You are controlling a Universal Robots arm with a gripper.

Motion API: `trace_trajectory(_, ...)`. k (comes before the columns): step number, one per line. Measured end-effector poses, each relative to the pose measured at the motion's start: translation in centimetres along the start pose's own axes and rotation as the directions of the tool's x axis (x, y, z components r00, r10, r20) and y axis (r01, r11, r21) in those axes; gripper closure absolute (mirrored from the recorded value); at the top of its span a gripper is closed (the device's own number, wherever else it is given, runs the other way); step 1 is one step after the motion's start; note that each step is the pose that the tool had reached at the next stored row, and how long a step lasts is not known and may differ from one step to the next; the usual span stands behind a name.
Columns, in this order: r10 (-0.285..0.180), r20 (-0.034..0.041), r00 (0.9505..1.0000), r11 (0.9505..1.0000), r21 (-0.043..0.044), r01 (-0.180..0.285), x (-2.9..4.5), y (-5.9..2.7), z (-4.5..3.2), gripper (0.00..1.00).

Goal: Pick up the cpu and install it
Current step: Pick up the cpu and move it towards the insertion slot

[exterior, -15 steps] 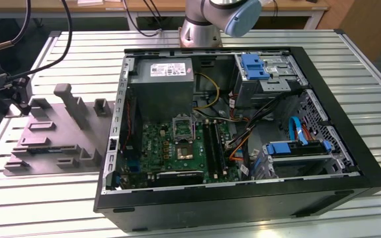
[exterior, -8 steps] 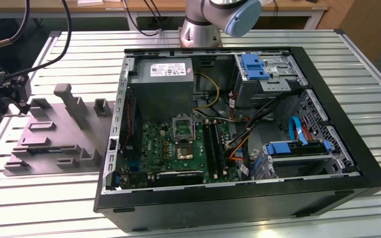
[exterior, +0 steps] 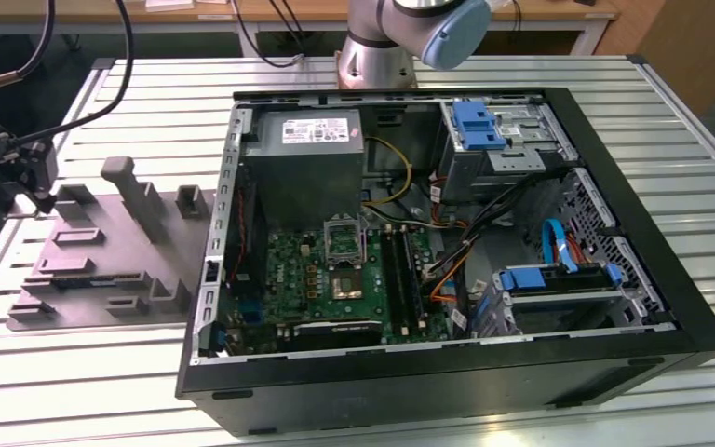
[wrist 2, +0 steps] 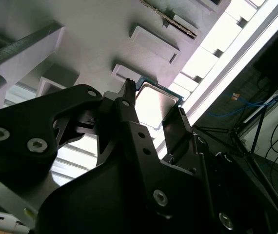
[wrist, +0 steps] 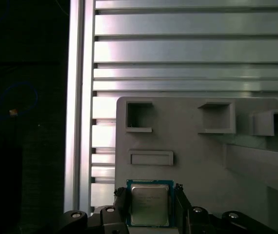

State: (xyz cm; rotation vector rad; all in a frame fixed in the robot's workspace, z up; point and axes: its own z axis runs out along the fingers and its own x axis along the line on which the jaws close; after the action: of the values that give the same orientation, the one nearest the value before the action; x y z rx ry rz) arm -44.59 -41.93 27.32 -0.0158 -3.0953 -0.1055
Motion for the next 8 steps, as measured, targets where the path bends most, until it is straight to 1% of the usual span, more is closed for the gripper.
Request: trace_trajectory(8, 0.000, 0.0000, 1.0000, 1.0000, 0.0000, 0.000, 0.01, 0.01, -0.22, 0.53)
